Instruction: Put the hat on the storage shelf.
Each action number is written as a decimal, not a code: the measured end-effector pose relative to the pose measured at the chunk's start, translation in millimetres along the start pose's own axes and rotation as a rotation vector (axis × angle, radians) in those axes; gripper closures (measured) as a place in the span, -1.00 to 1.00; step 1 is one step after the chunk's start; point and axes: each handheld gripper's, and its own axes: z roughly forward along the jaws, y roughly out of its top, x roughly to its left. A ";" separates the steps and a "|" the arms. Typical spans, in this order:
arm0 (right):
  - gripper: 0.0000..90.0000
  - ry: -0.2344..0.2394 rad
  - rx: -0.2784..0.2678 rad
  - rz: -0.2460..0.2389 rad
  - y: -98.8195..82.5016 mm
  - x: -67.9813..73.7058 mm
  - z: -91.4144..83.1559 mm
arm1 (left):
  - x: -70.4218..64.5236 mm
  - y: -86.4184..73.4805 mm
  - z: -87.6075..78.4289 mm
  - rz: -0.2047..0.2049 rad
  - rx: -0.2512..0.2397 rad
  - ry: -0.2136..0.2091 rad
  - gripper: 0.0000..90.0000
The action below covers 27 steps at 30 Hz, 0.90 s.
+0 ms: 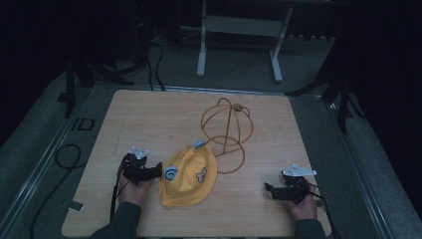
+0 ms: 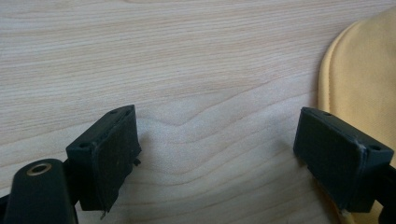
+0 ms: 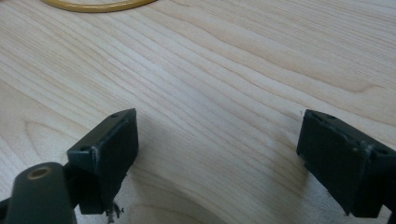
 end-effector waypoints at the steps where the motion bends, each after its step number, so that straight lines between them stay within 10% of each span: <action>1: -0.72 0.000 0.000 0.000 0.0 0.0 0.0 | 0.0 0.0 0.0 0.000 0.000 0.000 -0.69; 17: -0.71 -0.001 0.000 0.001 0.0 0.0 -0.1 | 0.6 -0.1 -0.5 0.006 0.001 -0.004 -0.67; 27: -0.71 -0.001 0.000 0.001 0.0 -0.1 -0.1 | 8.5 6.3 -14.4 -0.027 0.036 -0.027 0.04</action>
